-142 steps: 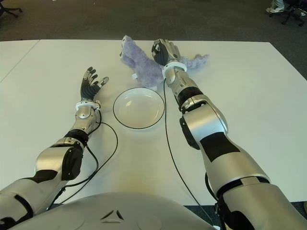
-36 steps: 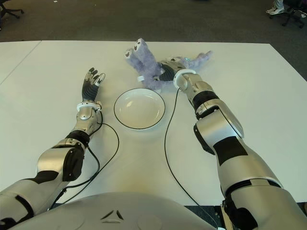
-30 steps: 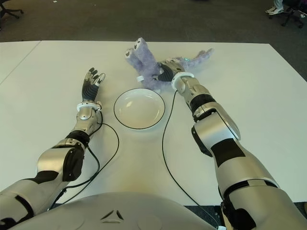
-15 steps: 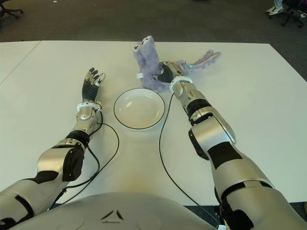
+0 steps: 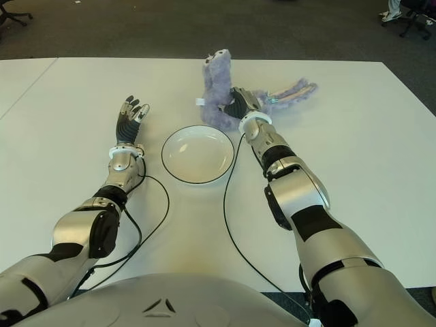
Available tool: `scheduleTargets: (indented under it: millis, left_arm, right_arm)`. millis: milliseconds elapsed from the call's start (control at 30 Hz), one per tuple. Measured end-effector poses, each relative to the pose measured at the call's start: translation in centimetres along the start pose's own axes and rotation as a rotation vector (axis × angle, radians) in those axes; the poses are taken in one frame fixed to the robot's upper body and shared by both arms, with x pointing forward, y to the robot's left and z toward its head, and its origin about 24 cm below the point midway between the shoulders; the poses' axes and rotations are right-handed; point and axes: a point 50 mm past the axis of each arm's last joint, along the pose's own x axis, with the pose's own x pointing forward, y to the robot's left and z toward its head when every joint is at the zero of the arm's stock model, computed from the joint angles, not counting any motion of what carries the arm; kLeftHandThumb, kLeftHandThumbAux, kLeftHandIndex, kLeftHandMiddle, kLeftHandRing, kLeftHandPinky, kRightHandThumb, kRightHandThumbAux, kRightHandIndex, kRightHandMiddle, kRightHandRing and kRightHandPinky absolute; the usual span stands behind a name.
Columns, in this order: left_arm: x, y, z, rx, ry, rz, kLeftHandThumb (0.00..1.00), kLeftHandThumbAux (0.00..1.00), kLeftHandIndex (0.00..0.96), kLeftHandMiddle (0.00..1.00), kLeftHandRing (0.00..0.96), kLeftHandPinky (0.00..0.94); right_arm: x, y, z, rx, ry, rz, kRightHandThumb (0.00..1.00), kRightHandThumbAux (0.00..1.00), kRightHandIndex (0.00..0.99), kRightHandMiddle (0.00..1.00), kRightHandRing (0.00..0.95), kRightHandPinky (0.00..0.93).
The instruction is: Put the doll into the plate.
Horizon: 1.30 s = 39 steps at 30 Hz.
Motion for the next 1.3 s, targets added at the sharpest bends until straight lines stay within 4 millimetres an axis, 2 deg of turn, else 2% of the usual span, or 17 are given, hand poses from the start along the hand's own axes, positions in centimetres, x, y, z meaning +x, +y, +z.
scheduleTargets:
  millis: [567, 1300]
  left_arm:
    - [0.0, -0.1, 0.1, -0.003, -0.006, -0.011, 0.0, 0.463, 0.058, 0.105, 0.094, 0.087]
    - [0.0, -0.1, 0.1, -0.005, -0.006, -0.01, 0.0, 0.454, 0.087, 0.123, 0.112, 0.106]
  right_arm:
    - [0.0, -1.2, -0.4, 0.109, 0.01, -0.071, 0.552, 0.708, 0.729, 0.848, 0.858, 0.846]
    - [-0.1, -2.8, -0.7, 0.117, -0.039, -0.164, 0.534, 0.732, 0.753, 0.863, 0.869, 0.846]
